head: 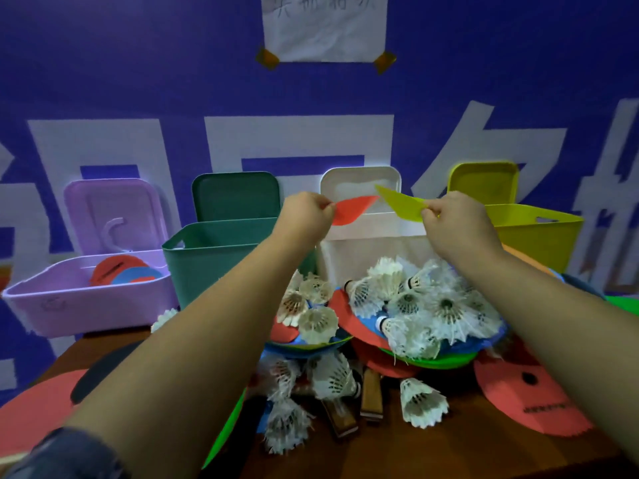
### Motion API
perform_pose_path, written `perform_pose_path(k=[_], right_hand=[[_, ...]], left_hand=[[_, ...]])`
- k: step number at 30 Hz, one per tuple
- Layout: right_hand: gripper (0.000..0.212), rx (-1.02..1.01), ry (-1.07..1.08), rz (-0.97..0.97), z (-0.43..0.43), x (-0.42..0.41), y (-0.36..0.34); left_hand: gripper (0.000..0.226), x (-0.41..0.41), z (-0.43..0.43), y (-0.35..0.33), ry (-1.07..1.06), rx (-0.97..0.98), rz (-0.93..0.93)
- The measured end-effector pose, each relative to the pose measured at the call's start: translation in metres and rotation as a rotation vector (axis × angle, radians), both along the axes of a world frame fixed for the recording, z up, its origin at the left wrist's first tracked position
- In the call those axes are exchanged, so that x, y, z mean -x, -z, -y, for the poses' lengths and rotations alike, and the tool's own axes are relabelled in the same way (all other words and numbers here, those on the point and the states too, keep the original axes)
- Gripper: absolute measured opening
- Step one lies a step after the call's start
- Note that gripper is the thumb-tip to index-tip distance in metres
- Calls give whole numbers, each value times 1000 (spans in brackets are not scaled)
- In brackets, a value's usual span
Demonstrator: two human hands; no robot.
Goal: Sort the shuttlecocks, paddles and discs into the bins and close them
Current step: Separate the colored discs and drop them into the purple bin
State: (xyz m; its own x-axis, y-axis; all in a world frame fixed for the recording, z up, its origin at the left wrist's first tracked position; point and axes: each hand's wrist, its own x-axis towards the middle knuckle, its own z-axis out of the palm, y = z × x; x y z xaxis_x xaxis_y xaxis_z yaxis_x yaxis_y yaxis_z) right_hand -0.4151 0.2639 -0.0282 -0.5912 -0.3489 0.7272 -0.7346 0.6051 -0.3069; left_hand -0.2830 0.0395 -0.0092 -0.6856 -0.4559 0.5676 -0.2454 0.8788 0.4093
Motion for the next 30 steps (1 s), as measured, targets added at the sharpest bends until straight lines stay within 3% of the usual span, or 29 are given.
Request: perform_pose_path(k=[4,8,13,15,18,24,30], right_hand=[[48,-15,43,11,-2,26,-5],[48,-137,-21,31,9,42,-4],[34,-348,-16,-29,31,51,-7],[31,-398,9,61,37,55,-9],[54,-545,-15,222,38,54,-7],[48,-393,-105,301,23,26,-2],[43,-248,-130,297,-1,-8,-14]], left_hand=[[52,44,1,15,63,51,325],[47,68,8,45,65,184,511],[46,71,23,58,42,322,483],[46,73,25,57,50,315,485],[46,75,25,58,58,296,479],[48,69,23,54,95,204,485],[54,46,-2,41,53,259,541]])
